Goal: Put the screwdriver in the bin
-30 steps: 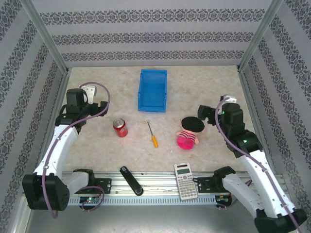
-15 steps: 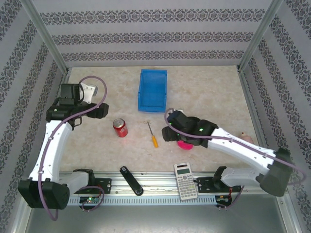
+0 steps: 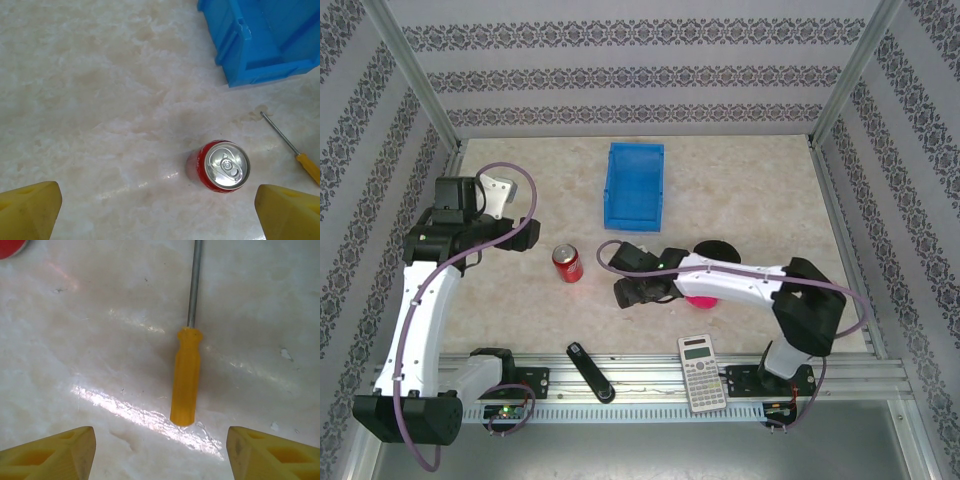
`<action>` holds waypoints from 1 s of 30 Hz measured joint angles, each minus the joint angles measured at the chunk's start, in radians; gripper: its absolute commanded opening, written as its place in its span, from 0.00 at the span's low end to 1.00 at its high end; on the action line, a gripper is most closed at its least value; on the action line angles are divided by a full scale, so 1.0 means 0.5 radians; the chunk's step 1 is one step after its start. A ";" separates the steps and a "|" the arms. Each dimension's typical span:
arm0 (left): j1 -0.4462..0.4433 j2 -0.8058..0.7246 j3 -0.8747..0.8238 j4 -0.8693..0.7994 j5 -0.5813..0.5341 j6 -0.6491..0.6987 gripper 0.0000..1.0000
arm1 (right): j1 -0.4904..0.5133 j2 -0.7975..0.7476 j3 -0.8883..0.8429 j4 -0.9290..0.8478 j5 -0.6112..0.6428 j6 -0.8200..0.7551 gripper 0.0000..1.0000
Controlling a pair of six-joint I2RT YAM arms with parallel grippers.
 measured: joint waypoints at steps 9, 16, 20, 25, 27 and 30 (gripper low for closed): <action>0.000 0.000 0.008 -0.014 0.008 -0.001 0.99 | -0.024 0.294 0.108 -0.002 -0.005 0.019 0.64; 0.000 0.000 0.008 -0.014 0.008 -0.001 0.99 | -0.062 0.324 0.109 -0.008 -0.008 0.048 0.65; 0.000 0.000 0.008 -0.014 0.008 -0.001 0.99 | -0.067 0.375 0.110 -0.011 -0.006 0.048 0.65; 0.000 -0.001 0.007 -0.014 -0.008 0.000 0.99 | -0.067 0.412 0.110 -0.030 0.000 0.047 0.63; 0.000 -0.002 0.007 -0.014 -0.011 0.000 0.99 | -0.067 0.412 0.110 -0.031 0.002 0.047 0.59; 0.000 -0.002 0.007 -0.014 -0.016 0.000 0.99 | -0.067 0.413 0.110 -0.033 0.013 0.048 0.54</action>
